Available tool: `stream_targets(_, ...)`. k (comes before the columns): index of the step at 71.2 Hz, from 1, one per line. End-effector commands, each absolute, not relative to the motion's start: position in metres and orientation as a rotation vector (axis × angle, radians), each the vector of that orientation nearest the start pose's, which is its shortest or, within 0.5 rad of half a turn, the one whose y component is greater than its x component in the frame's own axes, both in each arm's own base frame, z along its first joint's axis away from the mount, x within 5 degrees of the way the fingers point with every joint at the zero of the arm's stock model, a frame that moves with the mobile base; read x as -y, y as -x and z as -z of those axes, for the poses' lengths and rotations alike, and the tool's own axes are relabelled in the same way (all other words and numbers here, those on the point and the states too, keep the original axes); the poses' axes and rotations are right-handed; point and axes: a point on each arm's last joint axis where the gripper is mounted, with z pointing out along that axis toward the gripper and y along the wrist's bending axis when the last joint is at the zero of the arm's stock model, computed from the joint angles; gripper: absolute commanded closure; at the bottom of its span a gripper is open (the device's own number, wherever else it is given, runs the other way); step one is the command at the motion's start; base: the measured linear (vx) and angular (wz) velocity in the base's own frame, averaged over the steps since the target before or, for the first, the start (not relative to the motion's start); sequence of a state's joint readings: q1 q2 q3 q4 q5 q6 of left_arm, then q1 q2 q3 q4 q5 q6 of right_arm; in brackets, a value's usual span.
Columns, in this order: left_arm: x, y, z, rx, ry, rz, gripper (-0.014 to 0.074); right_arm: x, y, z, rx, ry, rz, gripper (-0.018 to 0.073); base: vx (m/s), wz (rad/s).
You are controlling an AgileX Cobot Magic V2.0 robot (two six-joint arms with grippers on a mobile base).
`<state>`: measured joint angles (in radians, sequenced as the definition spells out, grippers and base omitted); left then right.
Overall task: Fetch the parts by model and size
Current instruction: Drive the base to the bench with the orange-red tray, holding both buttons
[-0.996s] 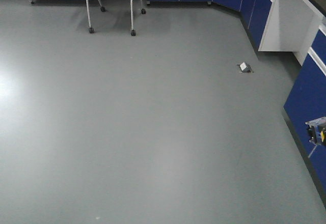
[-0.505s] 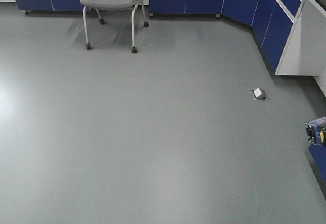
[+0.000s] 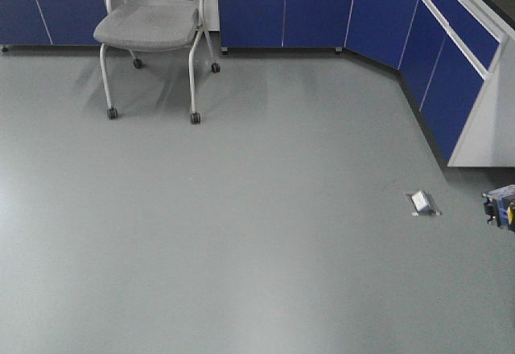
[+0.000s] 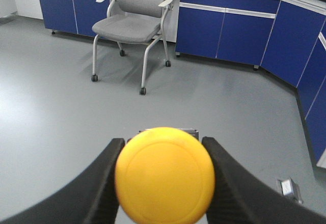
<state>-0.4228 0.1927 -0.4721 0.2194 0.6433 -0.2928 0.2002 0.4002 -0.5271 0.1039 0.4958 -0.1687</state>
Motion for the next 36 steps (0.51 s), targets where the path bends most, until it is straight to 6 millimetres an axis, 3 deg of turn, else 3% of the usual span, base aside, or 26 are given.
stream_targets(1, 0.0085, -0.0453, -0.3159, -1.74, -0.193, 0.283, 0.0603, -0.02, -0.0812, -0.3345, -1.724, 0.273, -0.119, 0.0564, 0.66, 0.02)
stream_targets(36, 0.0085, -0.0453, -0.3159, -1.74, -0.193, 0.283, 0.0603, -0.02, -0.0812, -0.3345, -1.725, 0.273, -0.119, 0.0564, 0.64, 0.02)
